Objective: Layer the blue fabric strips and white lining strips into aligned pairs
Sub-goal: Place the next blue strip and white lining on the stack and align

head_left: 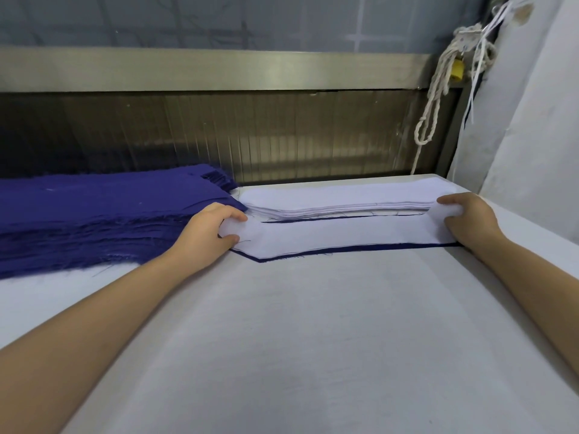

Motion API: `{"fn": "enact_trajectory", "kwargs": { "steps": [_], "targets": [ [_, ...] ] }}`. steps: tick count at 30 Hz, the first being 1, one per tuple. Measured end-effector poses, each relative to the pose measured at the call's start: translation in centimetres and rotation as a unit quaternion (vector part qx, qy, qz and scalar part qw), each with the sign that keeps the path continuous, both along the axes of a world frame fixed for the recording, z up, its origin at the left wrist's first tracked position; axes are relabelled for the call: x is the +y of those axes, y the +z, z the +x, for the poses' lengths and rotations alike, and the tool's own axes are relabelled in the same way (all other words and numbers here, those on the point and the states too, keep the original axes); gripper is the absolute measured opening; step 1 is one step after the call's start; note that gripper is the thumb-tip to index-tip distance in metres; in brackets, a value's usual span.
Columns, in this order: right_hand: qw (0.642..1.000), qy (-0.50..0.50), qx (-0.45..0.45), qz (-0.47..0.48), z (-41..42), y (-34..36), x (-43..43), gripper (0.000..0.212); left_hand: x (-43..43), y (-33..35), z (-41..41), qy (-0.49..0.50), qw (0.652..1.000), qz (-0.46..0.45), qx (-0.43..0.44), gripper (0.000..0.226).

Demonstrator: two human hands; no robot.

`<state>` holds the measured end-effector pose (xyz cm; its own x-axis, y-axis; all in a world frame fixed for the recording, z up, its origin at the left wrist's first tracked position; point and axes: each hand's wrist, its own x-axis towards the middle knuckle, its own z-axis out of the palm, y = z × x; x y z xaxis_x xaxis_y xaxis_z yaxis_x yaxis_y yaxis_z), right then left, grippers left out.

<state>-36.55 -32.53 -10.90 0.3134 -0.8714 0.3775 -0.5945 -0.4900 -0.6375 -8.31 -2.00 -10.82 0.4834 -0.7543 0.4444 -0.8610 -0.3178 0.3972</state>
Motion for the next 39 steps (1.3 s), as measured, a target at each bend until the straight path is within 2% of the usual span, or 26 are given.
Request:
{"fn": "enact_trajectory", "kwargs": {
  "steps": [10, 16, 19, 22, 25, 28, 31, 39],
  "targets": [
    [0.999, 0.006, 0.034, -0.004, 0.0, -0.1, -0.2, 0.041, 0.0, 0.1, 0.0, -0.038, 0.999, -0.009, -0.015, 0.041],
    [0.995, 0.009, 0.081, -0.053, -0.2, 0.0, -0.3, 0.041, 0.2, 0.2, -0.6, -0.077, 0.994, 0.024, -0.076, 0.039],
    [0.986, -0.009, 0.129, -0.103, -0.2, 0.0, -0.1, 0.037, 0.4, 0.3, -0.6, -0.078, 0.993, 0.037, -0.078, 0.037],
    [0.983, -0.004, 0.129, -0.129, -0.1, 0.0, 0.0, 0.036, 0.4, 0.3, -0.6, -0.095, 0.992, 0.041, -0.075, 0.04],
    [0.989, 0.033, 0.11, -0.097, 0.0, 0.0, 0.0, 0.035, 0.4, 0.3, -0.6, -0.116, 0.989, 0.06, -0.069, 0.045],
    [0.99, 0.039, 0.114, -0.067, 0.1, -0.1, 0.1, 0.028, 0.4, 0.3, -0.7, -0.124, 0.989, 0.057, -0.061, 0.034],
    [0.989, 0.024, 0.142, -0.037, 0.2, 0.0, 0.2, 0.026, 0.4, 0.2, -0.8, -0.12, 0.99, 0.053, -0.058, 0.023],
    [0.975, -0.004, 0.22, -0.025, 0.4, 0.2, 0.8, 0.027, 0.2, 0.2, -0.5, -0.094, 0.992, 0.065, -0.06, 0.021]
  ]
}}
